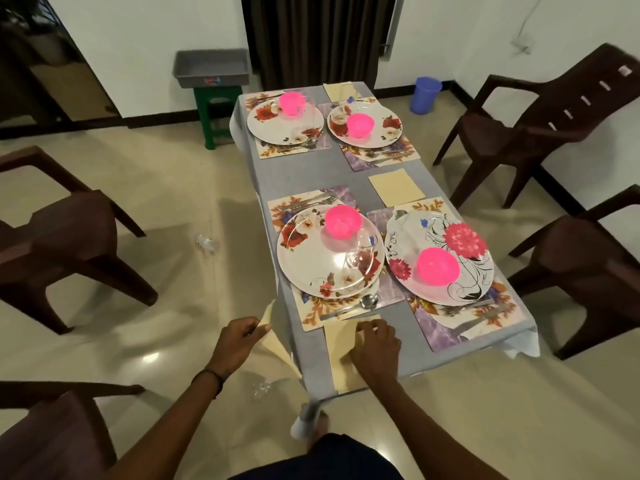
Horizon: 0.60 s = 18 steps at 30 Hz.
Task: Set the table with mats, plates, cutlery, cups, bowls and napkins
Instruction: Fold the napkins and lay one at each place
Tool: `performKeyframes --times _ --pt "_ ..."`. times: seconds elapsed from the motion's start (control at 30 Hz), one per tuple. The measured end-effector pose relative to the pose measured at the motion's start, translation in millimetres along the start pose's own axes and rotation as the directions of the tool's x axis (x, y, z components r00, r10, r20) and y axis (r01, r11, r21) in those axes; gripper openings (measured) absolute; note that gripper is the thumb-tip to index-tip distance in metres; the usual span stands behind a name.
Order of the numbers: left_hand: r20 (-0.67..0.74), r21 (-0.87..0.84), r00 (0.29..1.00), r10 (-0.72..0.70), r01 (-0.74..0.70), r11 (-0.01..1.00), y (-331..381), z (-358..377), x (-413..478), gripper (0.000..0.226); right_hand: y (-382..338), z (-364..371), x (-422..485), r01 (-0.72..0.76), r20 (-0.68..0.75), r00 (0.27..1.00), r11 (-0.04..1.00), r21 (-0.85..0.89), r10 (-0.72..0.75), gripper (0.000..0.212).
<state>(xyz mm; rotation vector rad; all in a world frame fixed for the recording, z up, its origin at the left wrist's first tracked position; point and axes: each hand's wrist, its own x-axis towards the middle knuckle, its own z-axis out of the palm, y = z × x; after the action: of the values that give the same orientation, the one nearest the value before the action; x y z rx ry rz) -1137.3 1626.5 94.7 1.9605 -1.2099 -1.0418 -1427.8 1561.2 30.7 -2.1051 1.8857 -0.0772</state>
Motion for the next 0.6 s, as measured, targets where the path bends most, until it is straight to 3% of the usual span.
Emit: performKeyframes --times 0.1,0.17,0.33,0.6 --pt "0.014 0.023 1.0 -0.003 0.002 1.0 14 12 5 0.038 -7 13 -1 0.101 0.068 0.992 0.993 0.053 -0.104 0.031" --pt "0.031 0.03 0.999 0.008 -0.009 1.0 18 16 6 0.036 -9 20 -4 0.178 0.081 0.981 0.984 -0.023 -0.176 0.044" --pt "0.029 0.043 0.999 0.014 -0.016 0.999 24 15 5 0.043 -16 29 -10 0.216 0.107 0.973 0.971 -0.106 -0.205 0.072" --pt "0.01 0.034 0.999 0.032 -0.032 0.999 15 -2 14 0.047 -15 35 -16 0.237 0.118 0.968 0.962 -0.135 -0.222 0.071"
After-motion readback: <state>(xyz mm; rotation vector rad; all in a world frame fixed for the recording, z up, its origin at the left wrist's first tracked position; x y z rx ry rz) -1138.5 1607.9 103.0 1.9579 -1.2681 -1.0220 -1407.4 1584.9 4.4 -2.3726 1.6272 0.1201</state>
